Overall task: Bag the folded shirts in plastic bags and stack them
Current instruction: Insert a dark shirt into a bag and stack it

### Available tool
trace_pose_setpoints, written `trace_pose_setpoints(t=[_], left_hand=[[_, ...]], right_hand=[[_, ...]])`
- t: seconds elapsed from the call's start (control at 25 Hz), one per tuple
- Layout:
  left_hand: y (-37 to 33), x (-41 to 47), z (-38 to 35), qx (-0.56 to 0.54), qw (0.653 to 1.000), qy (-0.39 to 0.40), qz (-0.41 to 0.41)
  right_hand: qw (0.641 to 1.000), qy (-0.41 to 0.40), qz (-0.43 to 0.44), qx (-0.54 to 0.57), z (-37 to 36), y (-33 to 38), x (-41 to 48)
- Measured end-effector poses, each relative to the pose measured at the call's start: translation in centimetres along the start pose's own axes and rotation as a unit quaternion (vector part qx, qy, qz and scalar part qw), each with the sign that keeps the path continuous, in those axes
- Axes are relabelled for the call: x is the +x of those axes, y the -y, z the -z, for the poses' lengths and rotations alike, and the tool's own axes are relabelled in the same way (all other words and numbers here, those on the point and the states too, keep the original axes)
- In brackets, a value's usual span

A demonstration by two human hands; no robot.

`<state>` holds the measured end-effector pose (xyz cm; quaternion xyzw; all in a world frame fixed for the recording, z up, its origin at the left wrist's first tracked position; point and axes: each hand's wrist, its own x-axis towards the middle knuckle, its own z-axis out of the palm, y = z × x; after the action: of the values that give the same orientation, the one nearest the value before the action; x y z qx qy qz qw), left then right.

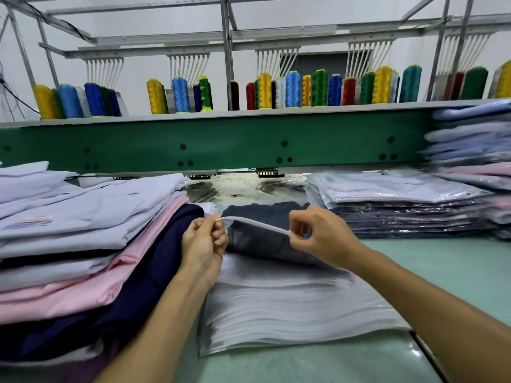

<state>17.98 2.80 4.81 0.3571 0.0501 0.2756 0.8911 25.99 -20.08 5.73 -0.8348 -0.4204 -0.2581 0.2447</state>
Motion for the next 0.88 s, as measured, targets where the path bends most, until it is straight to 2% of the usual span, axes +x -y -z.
trace_pose_setpoints(t=[0.28, 0.68, 0.88], left_hand=[[0.0, -0.1, 0.1, 0.009, 1.000, -0.012, -0.013], [-0.2, 0.4, 0.4, -0.036, 0.998, -0.033, -0.036], [-0.2, 0.5, 0.0, -0.035, 0.998, -0.061, 0.000]], right_hand=[[0.995, 0.094, -0.026, -0.016, 3.0, -3.5, -0.2], [0.981, 0.070, -0.154, 0.090, 6.2, -8.1, -1.5], [0.978, 0.046, -0.158, 0.126, 6.6, -8.2, -1.7]])
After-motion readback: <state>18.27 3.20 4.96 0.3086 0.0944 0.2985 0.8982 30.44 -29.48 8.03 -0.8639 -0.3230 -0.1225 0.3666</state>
